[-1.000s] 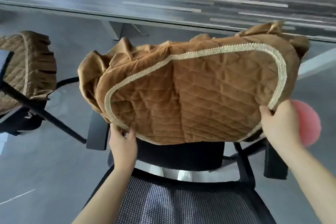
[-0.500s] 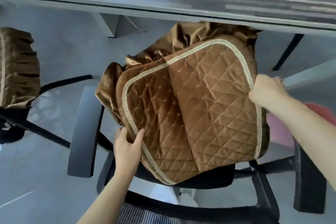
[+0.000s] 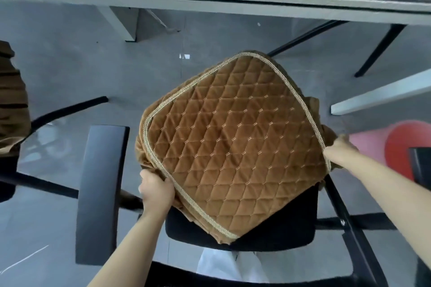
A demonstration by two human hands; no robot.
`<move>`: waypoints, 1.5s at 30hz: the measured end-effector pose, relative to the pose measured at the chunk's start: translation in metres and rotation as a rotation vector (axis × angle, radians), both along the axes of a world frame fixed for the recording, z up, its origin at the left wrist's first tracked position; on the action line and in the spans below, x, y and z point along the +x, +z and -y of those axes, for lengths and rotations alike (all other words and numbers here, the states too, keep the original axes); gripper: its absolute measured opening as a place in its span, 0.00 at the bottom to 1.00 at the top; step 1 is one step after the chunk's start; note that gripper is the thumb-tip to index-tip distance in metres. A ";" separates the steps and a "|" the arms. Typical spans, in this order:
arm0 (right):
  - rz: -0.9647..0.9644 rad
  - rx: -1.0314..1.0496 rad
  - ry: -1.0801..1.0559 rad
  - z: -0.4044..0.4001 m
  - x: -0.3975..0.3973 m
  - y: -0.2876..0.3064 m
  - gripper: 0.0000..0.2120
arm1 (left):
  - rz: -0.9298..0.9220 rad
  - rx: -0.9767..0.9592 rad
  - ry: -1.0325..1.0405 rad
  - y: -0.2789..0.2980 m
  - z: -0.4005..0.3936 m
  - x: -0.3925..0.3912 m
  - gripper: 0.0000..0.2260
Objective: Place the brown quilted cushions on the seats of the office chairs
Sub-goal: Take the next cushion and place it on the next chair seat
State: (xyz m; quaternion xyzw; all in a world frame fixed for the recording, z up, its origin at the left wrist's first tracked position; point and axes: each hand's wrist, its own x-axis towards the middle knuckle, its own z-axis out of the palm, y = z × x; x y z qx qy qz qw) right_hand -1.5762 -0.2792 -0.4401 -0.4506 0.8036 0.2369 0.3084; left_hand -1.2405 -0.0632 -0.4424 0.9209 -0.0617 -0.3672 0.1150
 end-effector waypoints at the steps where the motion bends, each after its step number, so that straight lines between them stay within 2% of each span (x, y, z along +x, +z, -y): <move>1: 0.038 0.021 -0.068 -0.006 -0.003 -0.001 0.32 | 0.008 -0.017 0.012 -0.001 -0.002 0.001 0.11; 3: 0.129 0.025 -0.109 -0.015 -0.006 -0.001 0.26 | 0.063 -0.096 0.007 0.002 -0.004 0.002 0.11; 5: 0.174 -0.010 -0.062 -0.017 -0.013 -0.009 0.19 | 0.123 -0.207 -0.026 0.007 -0.006 0.000 0.09; 7: 0.107 -0.043 0.010 -0.020 -0.013 -0.012 0.19 | 0.165 -0.280 -0.067 0.014 -0.009 -0.003 0.08; 10: -0.103 -0.164 0.238 -0.037 -0.009 -0.001 0.18 | 0.242 -0.347 -0.119 0.021 -0.023 -0.007 0.11; 12: -0.208 -0.231 0.410 -0.055 -0.012 0.002 0.19 | 0.287 -0.312 -0.237 0.022 -0.034 -0.007 0.11; 14: -0.279 -0.172 0.538 -0.070 -0.014 -0.001 0.19 | 0.276 -0.180 -0.375 0.022 -0.036 -0.009 0.13; 16: -0.304 -0.096 0.518 -0.076 -0.010 -0.004 0.24 | 0.258 0.015 -0.558 0.018 -0.031 -0.016 0.20; 18: -0.229 -0.113 0.473 -0.077 0.003 -0.003 0.33 | 0.259 0.193 -0.754 0.010 -0.027 -0.023 0.28; 20: -0.082 -0.232 0.583 -0.077 0.022 0.000 0.34 | 0.312 0.236 -0.875 0.004 -0.023 -0.030 0.32; 22: 0.035 -0.361 0.764 -0.076 0.044 0.003 0.32 | 0.351 0.178 -0.921 0.001 -0.013 -0.034 0.34; 25: 0.219 -0.351 0.966 -0.063 0.079 0.009 0.30 | 0.285 0.078 -0.977 -0.007 0.011 -0.034 0.33; 29: 0.270 -0.317 1.162 -0.028 0.117 -0.009 0.27 | 0.241 0.030 -0.894 -0.025 0.043 -0.010 0.29; 32: 0.232 -0.259 1.165 -0.002 0.124 -0.029 0.26 | 0.159 0.012 -0.927 -0.037 0.053 0.013 0.33; 33: 0.216 -0.243 1.157 0.005 0.120 -0.035 0.26 | 0.108 -0.010 -0.870 -0.039 0.055 0.019 0.34; 36: 0.153 -0.233 1.005 0.022 0.101 -0.044 0.27 | -0.036 0.014 -0.409 -0.043 0.059 0.032 0.37; 38: 0.103 -0.238 0.854 0.025 0.083 -0.047 0.26 | -0.067 0.040 -0.265 -0.041 0.058 0.031 0.38; 42: 0.037 -0.259 0.671 0.012 0.062 -0.041 0.27 | -0.003 -0.068 -0.301 -0.031 0.040 0.013 0.35; 45: 0.082 -0.292 0.516 -0.018 0.055 -0.035 0.31 | 0.083 -0.010 -0.427 -0.026 0.008 -0.009 0.35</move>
